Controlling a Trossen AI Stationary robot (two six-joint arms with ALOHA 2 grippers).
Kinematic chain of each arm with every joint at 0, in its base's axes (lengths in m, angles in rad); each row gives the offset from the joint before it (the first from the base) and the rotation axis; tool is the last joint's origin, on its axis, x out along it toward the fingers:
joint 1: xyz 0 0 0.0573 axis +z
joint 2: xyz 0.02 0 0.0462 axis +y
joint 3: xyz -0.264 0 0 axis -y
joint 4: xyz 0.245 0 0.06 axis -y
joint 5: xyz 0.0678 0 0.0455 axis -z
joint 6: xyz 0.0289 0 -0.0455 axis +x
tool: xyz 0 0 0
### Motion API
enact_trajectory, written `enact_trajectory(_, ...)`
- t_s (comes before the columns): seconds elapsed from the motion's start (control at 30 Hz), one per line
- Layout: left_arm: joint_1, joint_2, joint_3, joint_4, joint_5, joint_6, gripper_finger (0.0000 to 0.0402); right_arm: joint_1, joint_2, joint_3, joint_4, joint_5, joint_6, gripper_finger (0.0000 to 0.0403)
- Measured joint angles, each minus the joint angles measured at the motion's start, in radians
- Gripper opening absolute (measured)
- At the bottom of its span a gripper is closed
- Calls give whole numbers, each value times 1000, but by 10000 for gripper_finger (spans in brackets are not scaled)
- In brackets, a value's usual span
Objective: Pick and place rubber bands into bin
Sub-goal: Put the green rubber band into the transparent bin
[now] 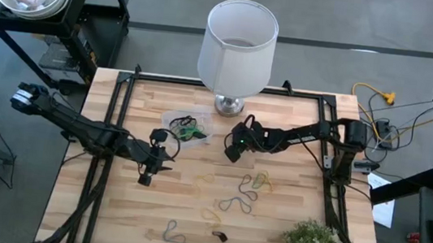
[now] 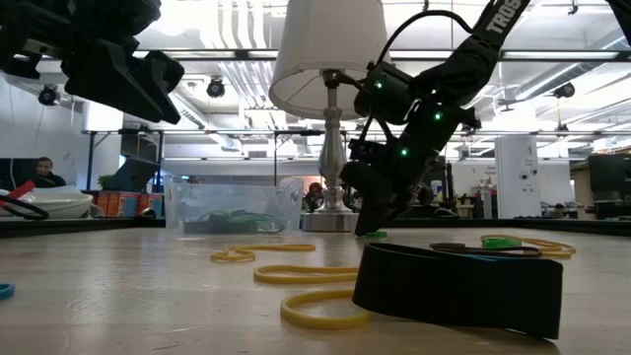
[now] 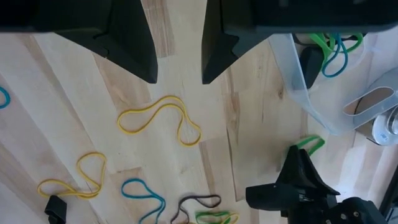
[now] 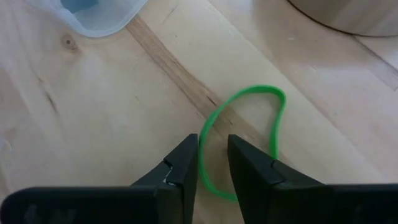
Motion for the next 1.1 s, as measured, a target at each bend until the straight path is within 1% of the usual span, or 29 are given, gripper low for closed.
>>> enact_trajectory(0.2,0,0,0,7,0,0,109,0,-2,-17,3,-2,-4,58)
enact_trajectory(0.37,0,0,0,14,0,0,109,3,-2,-18,-3,-25,-60,17)
enact_trajectory(0.43,0,0,0,14,0,5,109,7,-2,-18,-2,-22,-84,11)
enact_trajectory(0.77,0,0,0,14,0,8,109,51,-11,7,-19,-33,-181,8)
enact_trajectory(0.87,0,0,0,14,0,8,109,77,-16,20,-28,-63,-192,8)
enact_trajectory(1.1,0,0,0,14,0,8,109,128,-58,26,-26,-70,-212,8)
